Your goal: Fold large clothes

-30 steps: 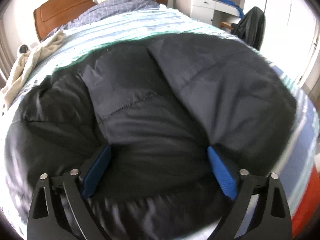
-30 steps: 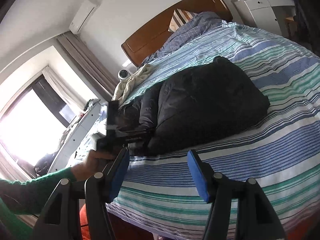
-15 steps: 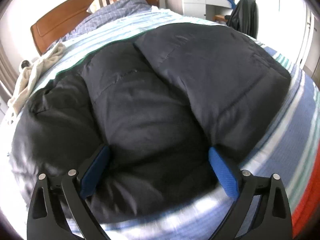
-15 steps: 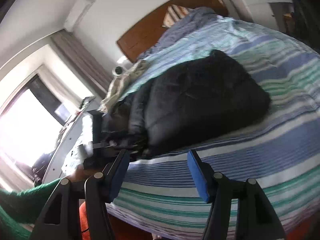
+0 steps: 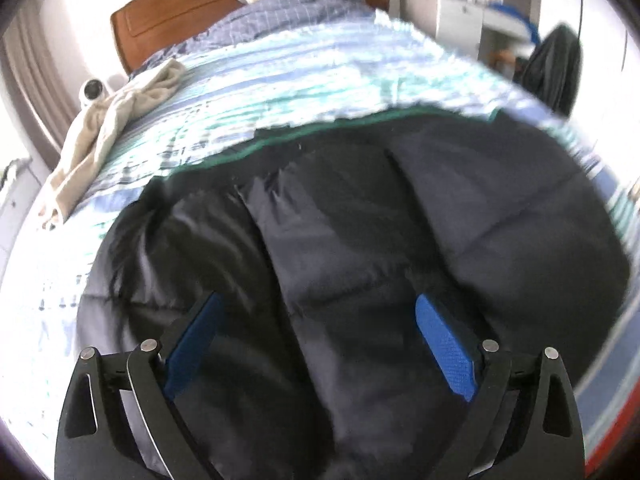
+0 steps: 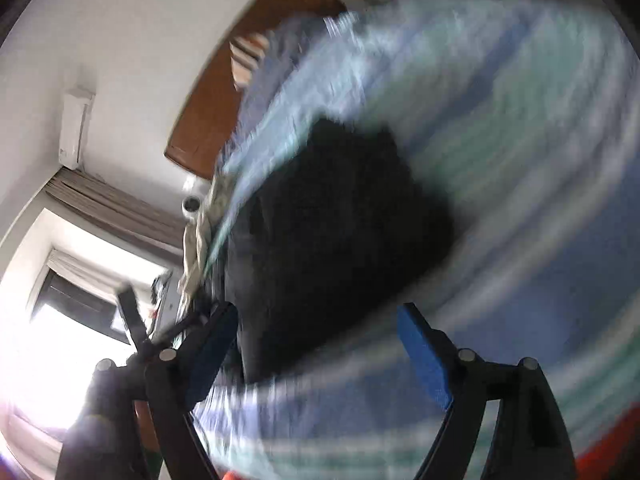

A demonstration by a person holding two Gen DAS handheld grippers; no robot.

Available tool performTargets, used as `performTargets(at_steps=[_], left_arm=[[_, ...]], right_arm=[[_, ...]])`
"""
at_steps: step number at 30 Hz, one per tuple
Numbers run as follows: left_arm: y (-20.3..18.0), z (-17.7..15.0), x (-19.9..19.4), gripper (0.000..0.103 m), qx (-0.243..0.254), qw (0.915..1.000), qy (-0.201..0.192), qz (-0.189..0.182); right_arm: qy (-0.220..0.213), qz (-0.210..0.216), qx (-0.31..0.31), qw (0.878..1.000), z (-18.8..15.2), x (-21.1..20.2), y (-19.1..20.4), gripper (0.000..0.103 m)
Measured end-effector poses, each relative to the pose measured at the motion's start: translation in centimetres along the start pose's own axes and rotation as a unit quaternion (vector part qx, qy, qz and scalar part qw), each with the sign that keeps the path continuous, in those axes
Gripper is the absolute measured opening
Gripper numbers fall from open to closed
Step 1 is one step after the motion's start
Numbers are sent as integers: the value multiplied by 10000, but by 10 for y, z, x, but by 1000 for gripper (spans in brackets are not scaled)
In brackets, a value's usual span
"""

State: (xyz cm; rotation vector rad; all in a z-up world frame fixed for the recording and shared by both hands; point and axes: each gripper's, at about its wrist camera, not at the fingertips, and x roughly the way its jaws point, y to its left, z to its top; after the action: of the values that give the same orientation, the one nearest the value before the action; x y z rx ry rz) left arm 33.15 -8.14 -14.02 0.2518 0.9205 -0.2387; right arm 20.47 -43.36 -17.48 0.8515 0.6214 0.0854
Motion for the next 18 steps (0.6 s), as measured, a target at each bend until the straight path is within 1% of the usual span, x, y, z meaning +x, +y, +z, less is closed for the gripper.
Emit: performTargets(at_steps=[1, 2, 3, 5, 6, 7, 8, 9, 10, 12, 14, 15, 16, 17, 18], left_arm=[[-1, -2, 5, 98, -9, 10000, 65, -37], [0, -6, 11, 99, -54, 9999, 136, -88], [2, -7, 17, 100, -121, 9997, 158, -139], [6, -10, 21, 100, -221, 9995, 127, -210], [7, -12, 23, 100, -240, 9994, 114, -223], [6, -14, 23, 100, -219, 9995, 91, -214], [5, -15, 24, 100, -191, 9996, 77, -204], [5, -16, 25, 100, -185, 9996, 77, -207], [5, -16, 26, 100, -192, 9995, 81, -216], [6, -16, 27, 101, -205, 9995, 94, -235], [7, -16, 29, 101, -205, 9994, 93, -245], [7, -17, 30, 101, -194, 9995, 73, -250], [8, -17, 29, 101, -192, 9995, 57, -257], [8, -17, 30, 102, -195, 9994, 36, -270], [8, -17, 30, 102, -203, 9994, 28, -277]], right_arm=[[-247, -64, -23, 9997, 20, -2, -2, 84], [-336, -112, -46, 9994, 39, 2, -8, 85], [-245, -117, -63, 9996, 55, 12, -15, 87], [493, -94, 118, 9987, 78, 50, -39, 87], [746, 25, 279, 9968, 82, 66, -48, 88], [939, 402, 386, 9940, 85, 83, -56, 88], [1039, 547, 391, 9923, 86, 98, -60, 88], [1112, 455, 339, 9922, 85, 109, -62, 88], [1290, 332, 375, 9904, 84, 128, -68, 88], [1658, 453, 481, 9839, 77, 154, -73, 88], [1744, 471, 244, 9832, 76, 164, -67, 87], [1825, 397, 229, 9821, 75, 169, -67, 85], [1887, 352, 211, 9812, 75, 171, -68, 80], [1975, 385, 186, 9794, 74, 173, -66, 57], [2041, 407, 177, 9779, 72, 174, -63, 40]])
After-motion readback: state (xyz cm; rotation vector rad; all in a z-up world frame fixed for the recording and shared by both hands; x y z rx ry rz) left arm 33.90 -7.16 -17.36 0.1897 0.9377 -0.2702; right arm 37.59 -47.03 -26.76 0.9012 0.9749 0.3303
